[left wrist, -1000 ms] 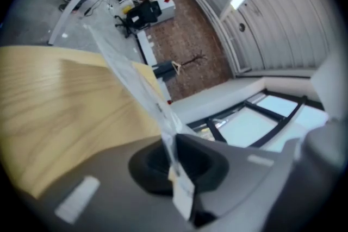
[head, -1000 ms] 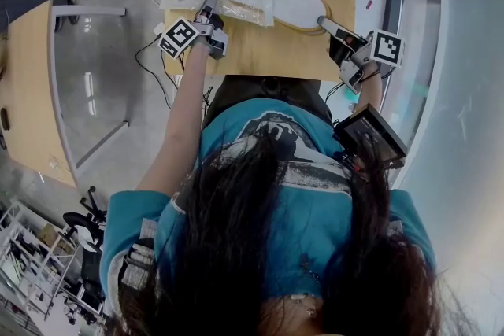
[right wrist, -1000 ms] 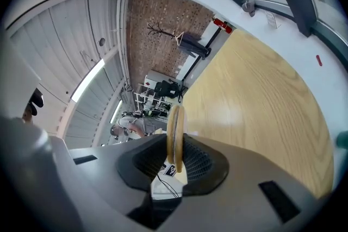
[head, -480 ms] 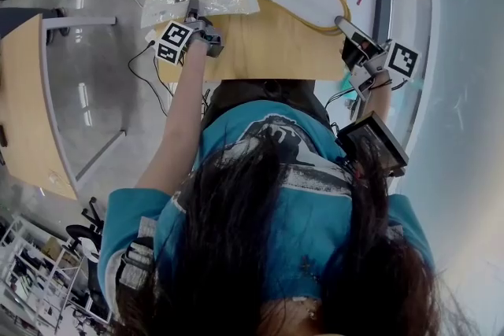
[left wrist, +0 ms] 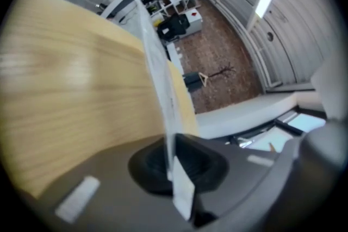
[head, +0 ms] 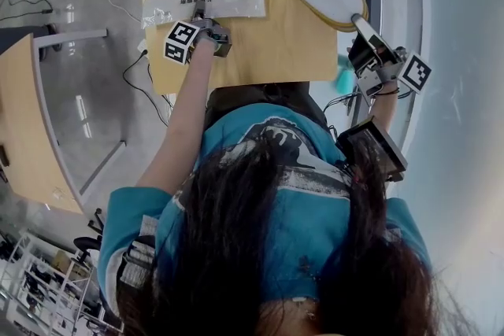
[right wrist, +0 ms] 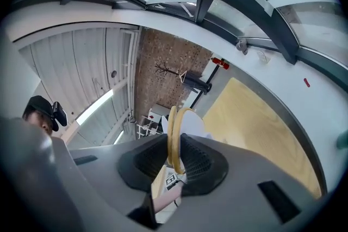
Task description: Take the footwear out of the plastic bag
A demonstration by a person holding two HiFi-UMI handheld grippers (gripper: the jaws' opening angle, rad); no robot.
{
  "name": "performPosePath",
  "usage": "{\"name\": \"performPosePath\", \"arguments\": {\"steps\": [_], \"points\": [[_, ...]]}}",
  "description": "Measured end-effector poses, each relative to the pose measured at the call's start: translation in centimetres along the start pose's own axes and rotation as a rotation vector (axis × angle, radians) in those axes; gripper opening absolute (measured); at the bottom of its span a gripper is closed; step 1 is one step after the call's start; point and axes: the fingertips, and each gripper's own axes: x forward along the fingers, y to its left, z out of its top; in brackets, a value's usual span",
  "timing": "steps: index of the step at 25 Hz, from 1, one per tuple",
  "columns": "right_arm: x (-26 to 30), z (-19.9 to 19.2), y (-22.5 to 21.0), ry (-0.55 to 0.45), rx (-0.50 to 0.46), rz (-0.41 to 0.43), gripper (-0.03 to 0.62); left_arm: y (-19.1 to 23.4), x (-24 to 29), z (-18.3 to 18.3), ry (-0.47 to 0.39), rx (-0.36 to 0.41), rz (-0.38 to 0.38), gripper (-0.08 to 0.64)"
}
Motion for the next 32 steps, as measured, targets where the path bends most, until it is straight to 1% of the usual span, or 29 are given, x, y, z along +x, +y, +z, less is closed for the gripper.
{"name": "performPosePath", "arguments": {"steps": [3, 7, 11, 14, 16, 19, 23, 25, 27, 28, 29, 30, 31, 32], "points": [[0.9, 0.0, 0.0, -0.019, 0.034, 0.032, 0.078, -0.9, 1.3, -1.6, 0.018, -0.031, -0.014, 0.001], [4.0, -2.2, -1.3, -0.013, 0.142, 0.054, 0.078, -1.8, 2.4, -3.4, 0.038, -0.069, -0.017, 0.002], [6.7, -4.9, -3.4, 0.023, 0.253, 0.057, 0.078, -3.0, 3.3, -5.7, 0.065, -0.055, -0.021, 0.0], [8.7, -6.1, -5.4, 0.029, 0.325, 0.039, 0.078, -2.9, 3.9, -6.8, 0.073, -0.063, -0.004, 0.002], [9.7, -6.7, -7.1, 0.027, 0.364, 0.01, 0.078, -2.7, 4.1, -7.4, 0.078, -0.058, 0.004, 0.0], [10.7, -8.0, -9.7, 0.042, 0.406, -0.067, 0.078, -2.6, 4.0, -8.1, 0.092, -0.054, 0.014, 0.0], [11.3, -10.6, -12.9, 0.108, 0.378, -0.209, 0.078, -2.6, 4.1, -8.2, 0.103, -0.056, 0.03, -0.011], [11.4, -11.5, -14.4, 0.119, 0.375, -0.251, 0.078, -2.4, 4.1, -8.1, 0.112, -0.053, 0.045, -0.011], [11.4, -12.2, -15.7, 0.13, 0.373, -0.288, 0.078, -2.5, 4.1, -8.1, 0.126, -0.026, 0.041, -0.009], [11.3, -12.6, -16.3, 0.137, 0.37, -0.308, 0.078, -2.7, 3.9, -8.1, 0.139, -0.004, 0.032, 0.005], [11.3, -12.9, -16.8, 0.143, 0.369, -0.326, 0.078, -3.0, 3.8, -8.1, 0.157, 0.021, 0.019, 0.04], [11.3, -13.1, -17.3, 0.149, 0.365, -0.342, 0.08, -3.4, 3.8, -8.2, 0.186, 0.05, 0.003, 0.107], [11.2, -13.3, -17.6, 0.156, 0.355, -0.356, 0.078, -3.9, 3.7, -8.4, 0.225, 0.086, -0.012, 0.2], [11.2, -13.4, -17.9, 0.164, 0.34, -0.368, 0.08, -4.4, 3.7, -8.7, 0.27, 0.132, -0.018, 0.257]]}}
